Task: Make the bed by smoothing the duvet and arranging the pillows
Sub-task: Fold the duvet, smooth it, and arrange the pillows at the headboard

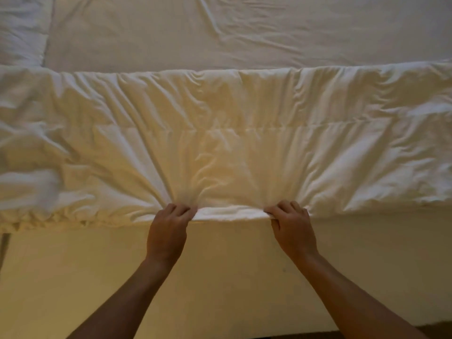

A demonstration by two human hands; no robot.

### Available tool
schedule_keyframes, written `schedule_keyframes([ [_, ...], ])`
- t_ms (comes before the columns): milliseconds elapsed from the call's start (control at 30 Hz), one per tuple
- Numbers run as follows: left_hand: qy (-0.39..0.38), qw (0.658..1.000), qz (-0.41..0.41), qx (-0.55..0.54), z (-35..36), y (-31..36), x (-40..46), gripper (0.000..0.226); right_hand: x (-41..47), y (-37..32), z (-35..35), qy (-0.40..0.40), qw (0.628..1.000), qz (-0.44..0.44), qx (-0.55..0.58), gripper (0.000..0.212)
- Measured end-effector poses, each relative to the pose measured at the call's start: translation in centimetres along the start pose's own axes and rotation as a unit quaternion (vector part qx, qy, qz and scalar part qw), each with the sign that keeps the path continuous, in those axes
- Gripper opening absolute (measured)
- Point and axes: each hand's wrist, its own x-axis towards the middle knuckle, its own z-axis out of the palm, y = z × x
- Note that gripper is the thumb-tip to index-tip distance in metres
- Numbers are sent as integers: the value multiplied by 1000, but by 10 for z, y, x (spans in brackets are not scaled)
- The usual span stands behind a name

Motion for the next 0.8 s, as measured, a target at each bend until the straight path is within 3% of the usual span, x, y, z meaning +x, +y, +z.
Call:
schedule_keyframes([
  [100, -36, 999, -19, 28, 5, 7, -8, 51, 7, 3, -1, -58, 998, 0, 37, 26],
  [167, -58, 996, -67, 10, -1, 20, -10, 54, 13, 0, -11, -80, 987, -11, 142, 24],
  [267, -44, 990, -109, -73, -13, 48, 8, 57, 30, -9, -26, -36, 975, -7, 219, 39],
  [367, -20, 988, -85, -131, -14, 81, 47, 61, 58, -17, -25, 20, 985, 40, 168, 53],
  [533, -62, 994, -11, -90, 32, 109, 94, 61, 83, -3, 9, -46, 999, -18, 3, 66],
  [700, -45, 999, -16, 5, 72, 34, 101, 63, 83, 82, 18, -61, 990, -12, -128, 72],
  [800, -56, 995, -70, 44, 59, -9, 92, 64, 84, 129, -2, -55, 981, 110, -152, 76],
])
